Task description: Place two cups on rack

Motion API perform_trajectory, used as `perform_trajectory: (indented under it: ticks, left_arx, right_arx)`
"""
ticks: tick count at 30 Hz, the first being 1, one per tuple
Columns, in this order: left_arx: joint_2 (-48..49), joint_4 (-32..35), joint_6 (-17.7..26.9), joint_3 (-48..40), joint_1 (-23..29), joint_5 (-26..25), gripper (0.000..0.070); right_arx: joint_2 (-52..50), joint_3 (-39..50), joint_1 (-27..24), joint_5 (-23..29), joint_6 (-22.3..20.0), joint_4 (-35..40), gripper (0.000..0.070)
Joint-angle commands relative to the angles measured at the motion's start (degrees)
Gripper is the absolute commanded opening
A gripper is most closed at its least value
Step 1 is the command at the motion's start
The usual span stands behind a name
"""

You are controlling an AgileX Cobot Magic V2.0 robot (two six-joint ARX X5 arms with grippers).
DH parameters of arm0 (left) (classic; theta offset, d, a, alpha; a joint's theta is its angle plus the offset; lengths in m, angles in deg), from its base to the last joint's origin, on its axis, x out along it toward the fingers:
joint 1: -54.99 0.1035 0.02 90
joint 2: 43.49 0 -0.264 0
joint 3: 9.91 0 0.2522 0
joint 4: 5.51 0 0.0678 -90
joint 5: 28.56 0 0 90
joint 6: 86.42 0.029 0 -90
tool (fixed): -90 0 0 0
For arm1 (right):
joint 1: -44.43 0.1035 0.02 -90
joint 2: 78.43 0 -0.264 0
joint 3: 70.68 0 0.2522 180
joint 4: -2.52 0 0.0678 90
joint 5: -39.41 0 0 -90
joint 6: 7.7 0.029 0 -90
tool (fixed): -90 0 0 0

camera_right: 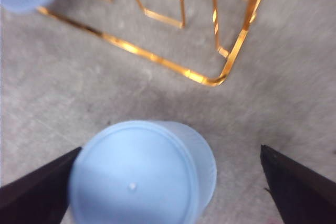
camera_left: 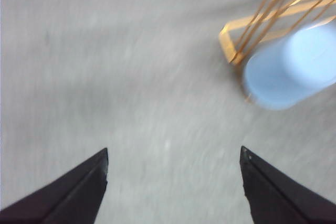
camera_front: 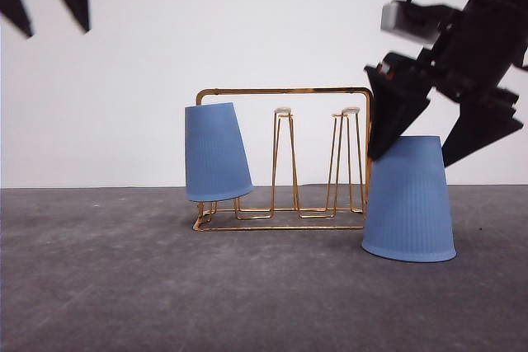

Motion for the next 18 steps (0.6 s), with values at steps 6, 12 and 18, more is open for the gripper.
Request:
perform_trajectory:
  ticks: [6,12,18]
  left_arx:
    - [1.9,3.2,-2.1,-11.0,0.2,0.0,0.0476]
    - [3.5,3.6,-2.3,-17.9,0.2,0.0,0.0476]
    - [4.4,4.8,-2.3,-18.2,0.2,-0.5,0.0476]
  right_arx:
    - [2.5,-0.9,1.3,0.2,0.7,1.3,0.0541]
    - [2.5,-1.0,1.4,-0.6,0.5,1.2,0.0361]
    - [-0.4,-6.3,1.3,-1.1,-1.3,-3.9,0.0355]
